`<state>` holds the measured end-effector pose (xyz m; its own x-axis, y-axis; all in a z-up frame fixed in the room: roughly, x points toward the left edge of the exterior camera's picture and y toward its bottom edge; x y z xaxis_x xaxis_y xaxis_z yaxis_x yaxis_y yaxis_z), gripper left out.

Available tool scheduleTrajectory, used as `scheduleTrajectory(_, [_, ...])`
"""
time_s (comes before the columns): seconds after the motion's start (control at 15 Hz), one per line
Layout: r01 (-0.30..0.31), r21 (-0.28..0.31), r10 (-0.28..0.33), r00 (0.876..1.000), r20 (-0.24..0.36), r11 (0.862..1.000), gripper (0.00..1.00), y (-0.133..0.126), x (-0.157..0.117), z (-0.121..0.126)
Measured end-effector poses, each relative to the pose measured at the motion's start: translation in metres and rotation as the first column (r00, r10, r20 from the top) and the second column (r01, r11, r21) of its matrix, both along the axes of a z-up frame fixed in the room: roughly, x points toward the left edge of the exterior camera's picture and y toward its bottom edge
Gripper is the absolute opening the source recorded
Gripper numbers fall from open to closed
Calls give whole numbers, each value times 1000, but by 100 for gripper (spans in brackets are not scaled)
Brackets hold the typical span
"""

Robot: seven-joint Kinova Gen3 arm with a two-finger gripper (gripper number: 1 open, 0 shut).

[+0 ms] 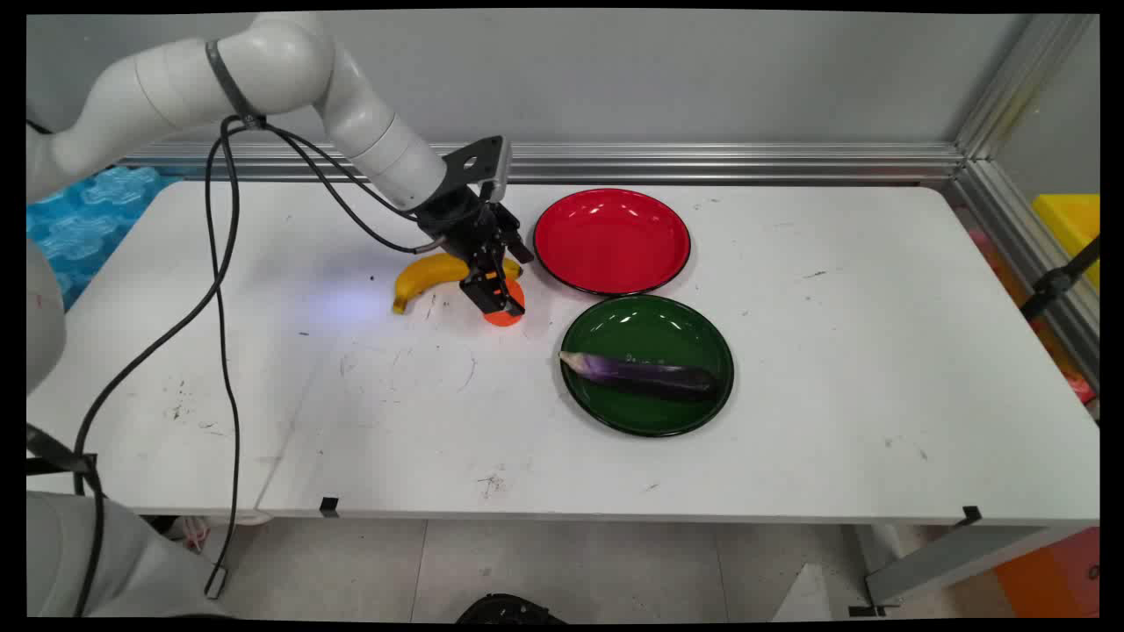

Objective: Pick up the eggplant from the green plate

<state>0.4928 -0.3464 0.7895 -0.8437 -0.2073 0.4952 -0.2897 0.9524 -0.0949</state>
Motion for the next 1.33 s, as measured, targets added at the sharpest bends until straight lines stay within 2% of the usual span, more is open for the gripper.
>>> scheduleTrajectory(0.27, [43,-25,-42,998,47,999,100,12,-21,21])
scheduleTrajectory(0.53, [62,-44,-60,996,59,997,100,25,-51,36])
scheduleTrajectory(0.93, [44,-25,-44,999,-4,999,100,40,-113,44])
scheduleTrajectory(1.33, [30,-30,-31,998,-46,999,100,47,-160,26])
